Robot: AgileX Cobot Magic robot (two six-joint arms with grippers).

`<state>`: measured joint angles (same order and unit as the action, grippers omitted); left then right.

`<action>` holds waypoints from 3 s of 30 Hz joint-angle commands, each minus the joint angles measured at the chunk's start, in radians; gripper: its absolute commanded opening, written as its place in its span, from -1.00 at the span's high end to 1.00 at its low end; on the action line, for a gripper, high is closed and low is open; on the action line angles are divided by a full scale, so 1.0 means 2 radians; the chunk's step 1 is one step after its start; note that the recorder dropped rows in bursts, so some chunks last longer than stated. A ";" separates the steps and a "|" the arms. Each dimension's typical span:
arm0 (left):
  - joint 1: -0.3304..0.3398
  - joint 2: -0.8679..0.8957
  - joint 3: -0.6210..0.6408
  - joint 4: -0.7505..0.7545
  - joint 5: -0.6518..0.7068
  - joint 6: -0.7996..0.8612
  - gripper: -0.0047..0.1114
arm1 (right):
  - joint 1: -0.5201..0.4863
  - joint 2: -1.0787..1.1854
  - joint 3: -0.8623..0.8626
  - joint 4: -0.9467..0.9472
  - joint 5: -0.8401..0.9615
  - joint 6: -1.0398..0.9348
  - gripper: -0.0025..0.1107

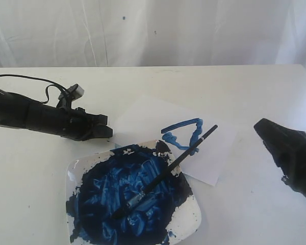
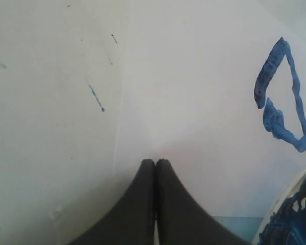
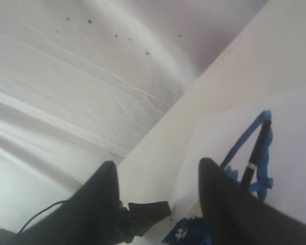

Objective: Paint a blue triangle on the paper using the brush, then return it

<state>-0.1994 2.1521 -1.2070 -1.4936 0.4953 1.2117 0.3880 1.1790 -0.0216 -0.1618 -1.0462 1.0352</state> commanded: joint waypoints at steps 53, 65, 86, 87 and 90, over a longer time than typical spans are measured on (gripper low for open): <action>0.046 -0.843 0.317 0.187 -0.078 -0.099 0.92 | 0.000 -0.514 -0.125 -0.144 0.588 -0.202 0.96; 0.046 -0.988 0.454 0.187 -0.075 -0.149 0.92 | 0.000 -0.514 -0.124 -0.128 0.638 -0.190 0.96; 0.046 -0.992 0.466 0.194 -0.073 -0.137 0.92 | 0.000 -0.514 -0.124 -0.128 0.638 -0.190 0.96; 0.046 -0.992 0.466 0.194 -0.073 -0.141 0.92 | 0.000 -0.514 -0.124 -0.128 0.638 -0.190 0.96; 0.046 -0.992 0.466 0.205 -0.087 -0.152 0.92 | 0.000 -0.514 -0.124 -0.128 0.638 -0.190 0.96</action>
<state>-0.1064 0.1742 -0.2811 -1.0950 0.3457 0.9293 0.3880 0.1530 -0.2657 -0.4201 0.2333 0.6543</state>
